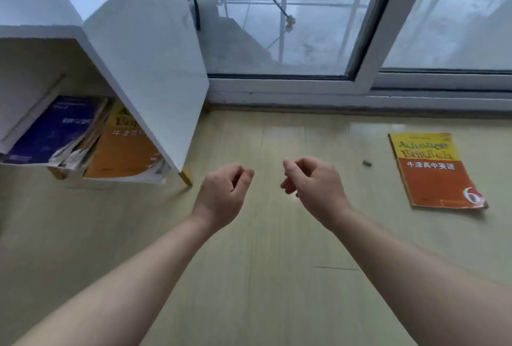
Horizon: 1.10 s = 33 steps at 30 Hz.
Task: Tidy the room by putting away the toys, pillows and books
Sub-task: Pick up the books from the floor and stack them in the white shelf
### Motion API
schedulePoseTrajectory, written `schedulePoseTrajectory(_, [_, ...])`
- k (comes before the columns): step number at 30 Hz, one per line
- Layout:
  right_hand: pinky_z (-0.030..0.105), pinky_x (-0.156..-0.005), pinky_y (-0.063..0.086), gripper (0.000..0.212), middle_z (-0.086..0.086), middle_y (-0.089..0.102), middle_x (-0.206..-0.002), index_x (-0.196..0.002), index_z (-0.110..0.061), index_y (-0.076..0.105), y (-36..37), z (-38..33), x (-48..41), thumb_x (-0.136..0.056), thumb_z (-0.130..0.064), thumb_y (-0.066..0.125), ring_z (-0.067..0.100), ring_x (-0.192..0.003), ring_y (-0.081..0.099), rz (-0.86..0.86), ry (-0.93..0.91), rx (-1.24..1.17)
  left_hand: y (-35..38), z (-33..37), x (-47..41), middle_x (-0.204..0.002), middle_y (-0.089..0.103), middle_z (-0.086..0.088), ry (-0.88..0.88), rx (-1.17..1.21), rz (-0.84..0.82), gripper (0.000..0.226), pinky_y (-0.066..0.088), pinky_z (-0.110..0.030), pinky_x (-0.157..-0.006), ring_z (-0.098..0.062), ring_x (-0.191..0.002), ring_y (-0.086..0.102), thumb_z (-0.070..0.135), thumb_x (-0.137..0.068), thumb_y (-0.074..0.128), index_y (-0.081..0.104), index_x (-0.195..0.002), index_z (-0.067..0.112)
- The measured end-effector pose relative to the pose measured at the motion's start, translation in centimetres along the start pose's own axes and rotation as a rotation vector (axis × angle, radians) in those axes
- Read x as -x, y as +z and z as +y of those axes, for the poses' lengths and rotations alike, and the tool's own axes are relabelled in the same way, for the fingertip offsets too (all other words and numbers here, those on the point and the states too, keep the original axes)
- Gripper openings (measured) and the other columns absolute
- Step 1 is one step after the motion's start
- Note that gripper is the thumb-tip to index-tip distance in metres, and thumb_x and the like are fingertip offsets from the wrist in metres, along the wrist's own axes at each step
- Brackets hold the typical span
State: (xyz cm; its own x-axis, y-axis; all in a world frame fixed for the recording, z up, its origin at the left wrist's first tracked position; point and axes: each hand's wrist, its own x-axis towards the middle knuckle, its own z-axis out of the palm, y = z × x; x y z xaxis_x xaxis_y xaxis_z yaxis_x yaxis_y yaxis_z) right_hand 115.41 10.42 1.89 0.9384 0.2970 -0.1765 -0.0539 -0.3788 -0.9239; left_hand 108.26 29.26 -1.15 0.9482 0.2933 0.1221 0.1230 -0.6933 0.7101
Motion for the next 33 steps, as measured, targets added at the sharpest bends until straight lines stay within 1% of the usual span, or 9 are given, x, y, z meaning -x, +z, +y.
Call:
schedulePoseTrajectory(3, [0.036, -0.063, 0.054, 0.041, 0.005, 0.072, -0.065, -0.074, -0.008, 0.065, -8.2, 2.6, 1.5, -0.101, -0.038, 0.058, 0.019, -0.062, 0.069, 0.138, 0.053, -0.013, 3.3, 7.4, -1.3, -0.070, 0.063, -0.001, 0.043, 0.031, -0.176, 0.034, 0.050, -0.041, -0.061, -0.020, -0.065, 0.061, 0.041, -0.104, 0.050, 0.062, -0.080, 0.019])
schedulePoseTrajectory(9, [0.028, -0.053, 0.045, 0.049, 0.003, 0.062, -0.052, -0.064, -0.009, 0.060, -26.7, 6.7, 4.9, -0.104, -0.036, 0.051, 0.013, -0.047, 0.058, 0.336, 0.119, -0.030, 12.8, 24.2, -1.4, -0.074, 0.068, 0.001, 0.158, 0.034, -0.418, 0.028, 0.049, -0.027, -0.055, -0.012, -0.056, 0.064, 0.035, -0.104, 0.051, 0.062, -0.081, 0.022])
schedulePoseTrajectory(12, [0.028, -0.055, 0.042, 0.046, 0.003, 0.065, -0.056, -0.067, -0.013, 0.058, -36.5, 8.0, 6.9, -0.104, -0.039, 0.049, 0.017, -0.051, 0.060, 0.451, 0.182, -0.054, 19.2, 32.5, 0.2, -0.073, 0.069, -0.001, 0.204, 0.062, -0.521, 0.030, 0.045, -0.022, -0.050, -0.011, -0.053, 0.062, 0.033, -0.104, 0.052, 0.062, -0.081, 0.019])
schedulePoseTrajectory(20, [0.025, -0.050, 0.041, 0.037, 0.004, 0.064, -0.063, -0.068, -0.017, 0.055, -57.2, 19.6, 19.0, -0.099, -0.036, 0.049, 0.020, -0.052, 0.059, 0.857, 0.371, -0.268, 38.3, 49.5, 10.1, -0.074, 0.070, -0.005, 0.173, 0.215, -0.659, 0.027, 0.052, -0.039, -0.064, -0.020, -0.054, 0.065, 0.028, -0.104, 0.053, 0.065, -0.086, 0.013])
schedulePoseTrajectory(22, [0.034, -0.054, 0.048, 0.034, 0.011, 0.067, -0.069, -0.068, -0.017, 0.056, -60.1, 25.3, 23.1, -0.092, -0.039, 0.050, 0.028, -0.061, 0.065, 1.019, 0.503, -0.299, 42.2, 50.9, 13.4, -0.074, 0.070, -0.005, 0.149, 0.194, -0.717, 0.026, 0.055, -0.043, -0.066, -0.021, -0.053, 0.066, 0.027, -0.104, 0.053, 0.065, -0.086, 0.013])
schedulePoseTrajectory(24, [0.041, -0.070, 0.055, 0.029, 0.016, 0.072, -0.085, -0.077, -0.014, 0.063, -62.9, 30.8, 28.4, -0.088, -0.037, 0.051, 0.034, -0.082, 0.070, 1.148, 0.659, -0.280, 45.9, 51.9, 16.9, -0.076, 0.071, -0.006, 0.149, 0.166, -0.790, 0.025, 0.054, -0.041, -0.064, -0.020, -0.052, 0.065, 0.026, -0.104, 0.053, 0.066, -0.087, 0.013])
schedulePoseTrajectory(27, [0.033, -0.091, 0.050, 0.028, 0.014, 0.068, -0.123, -0.119, -0.006, 0.066, -66.2, 38.0, 36.9, -0.095, -0.017, 0.056, 0.033, -0.118, 0.063, 1.339, 0.906, -0.287, 50.4, 53.6, 21.7, -0.084, 0.070, -0.011, 0.122, 0.126, -0.918, 0.023, 0.048, -0.035, -0.059, -0.020, -0.054, 0.063, 0.024, -0.105, 0.050, 0.064, -0.094, 0.009])
schedulePoseTrajectory(30, [0.035, -0.098, 0.049, 0.037, 0.009, 0.064, -0.133, -0.127, -0.013, 0.061, -68.0, 43.8, 44.1, -0.091, -0.020, 0.063, 0.032, -0.122, 0.061, 1.523, 1.038, -0.334, 53.7, 55.2, 25.4, -0.087, 0.067, -0.010, 0.105, 0.089, -1.012, 0.020, 0.046, -0.033, -0.057, -0.021, -0.058, 0.062, 0.022, -0.105, 0.049, 0.063, -0.099, 0.008])
schedulePoseTrajectory(33, [0.046, -0.100, 0.045, 0.060, 0.017, 0.046, -0.142, -0.137, -0.008, 0.043, -70.0, 46.8, 49.0, -0.092, -0.037, 0.069, 0.037, -0.131, 0.048, 1.502, 1.258, -0.211, 56.3, 56.4, 27.9, -0.088, 0.066, -0.009, 0.113, 0.060, -1.062, 0.018, 0.045, -0.032, -0.058, -0.021, -0.059, 0.061, 0.021, -0.105, 0.050, 0.061, -0.099, 0.009])
